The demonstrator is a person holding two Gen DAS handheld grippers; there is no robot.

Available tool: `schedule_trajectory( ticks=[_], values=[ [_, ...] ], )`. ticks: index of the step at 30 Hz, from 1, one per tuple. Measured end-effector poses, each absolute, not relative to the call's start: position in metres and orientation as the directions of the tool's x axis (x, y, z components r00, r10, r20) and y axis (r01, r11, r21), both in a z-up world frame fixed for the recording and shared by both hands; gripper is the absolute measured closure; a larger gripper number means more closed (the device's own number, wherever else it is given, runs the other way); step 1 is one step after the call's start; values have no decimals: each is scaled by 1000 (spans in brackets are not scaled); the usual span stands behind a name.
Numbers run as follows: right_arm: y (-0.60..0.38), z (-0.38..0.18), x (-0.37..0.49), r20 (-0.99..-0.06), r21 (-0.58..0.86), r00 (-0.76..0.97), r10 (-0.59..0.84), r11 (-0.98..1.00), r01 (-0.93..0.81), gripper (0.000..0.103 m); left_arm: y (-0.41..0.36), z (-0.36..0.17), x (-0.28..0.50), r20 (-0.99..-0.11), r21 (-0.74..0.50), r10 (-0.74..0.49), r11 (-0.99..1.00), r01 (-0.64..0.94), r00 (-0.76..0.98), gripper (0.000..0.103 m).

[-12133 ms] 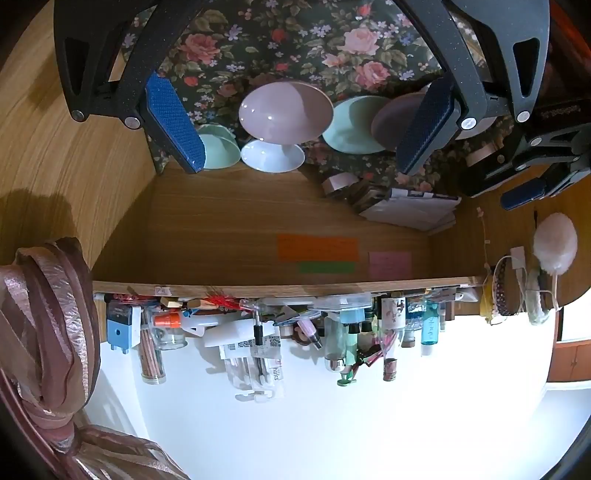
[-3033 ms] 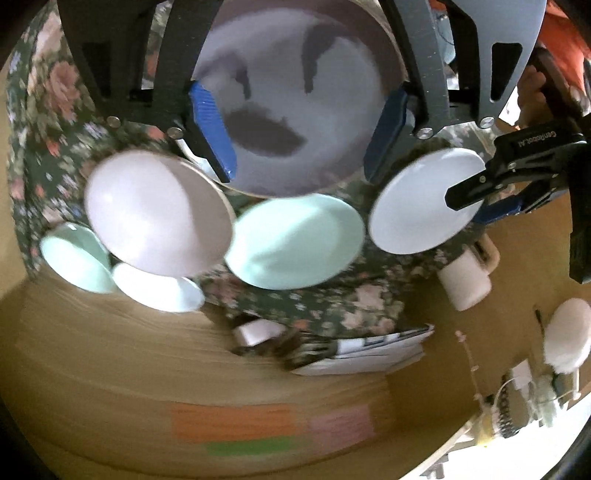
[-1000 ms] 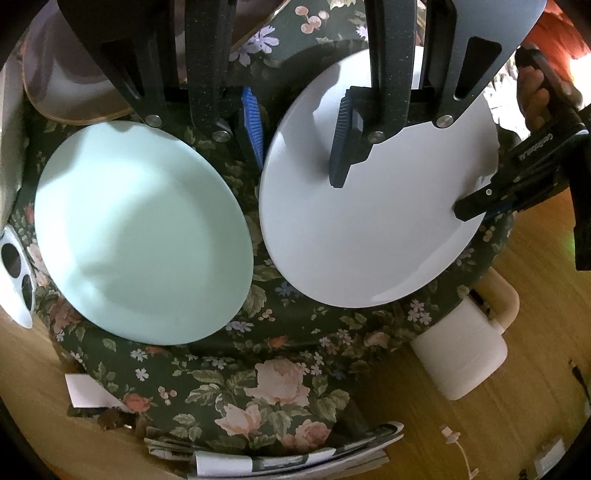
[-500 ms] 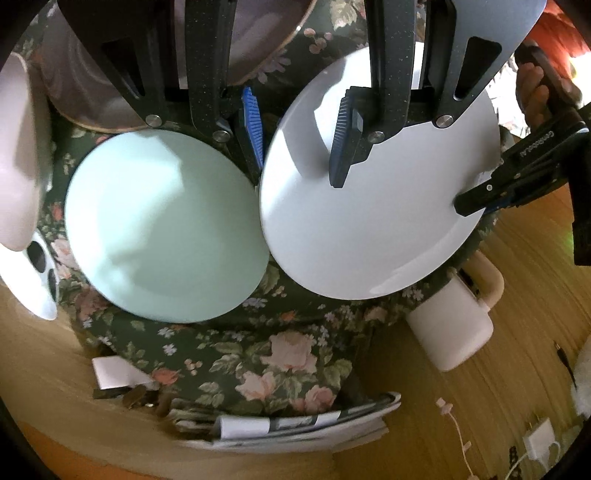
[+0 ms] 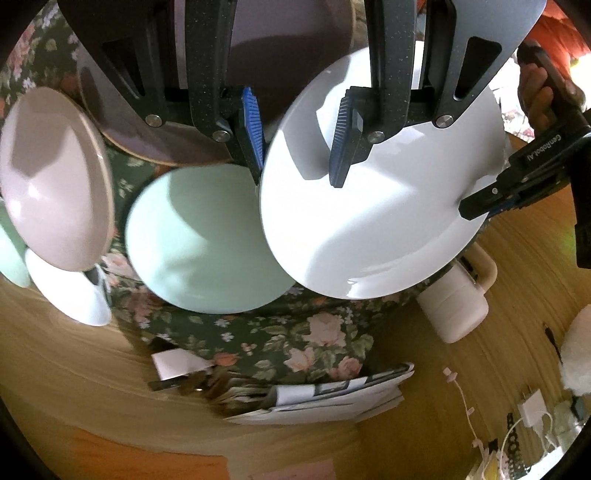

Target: Organize plates and bowls

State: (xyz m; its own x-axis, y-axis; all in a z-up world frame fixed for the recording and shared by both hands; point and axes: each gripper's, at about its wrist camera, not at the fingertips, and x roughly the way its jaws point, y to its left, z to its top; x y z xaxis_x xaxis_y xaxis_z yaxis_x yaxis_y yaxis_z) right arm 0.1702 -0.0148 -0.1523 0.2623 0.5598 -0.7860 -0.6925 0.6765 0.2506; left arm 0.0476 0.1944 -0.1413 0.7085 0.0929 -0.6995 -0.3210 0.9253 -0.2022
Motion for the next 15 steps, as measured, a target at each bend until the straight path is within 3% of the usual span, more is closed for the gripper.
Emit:
schedule_trajectory(
  ticks=[15],
  values=[
    [-84,-143,169,-781,240,320,536,732,-638,72,135,-132,52,-686,-213,17,951,-224,727,76]
  ],
)
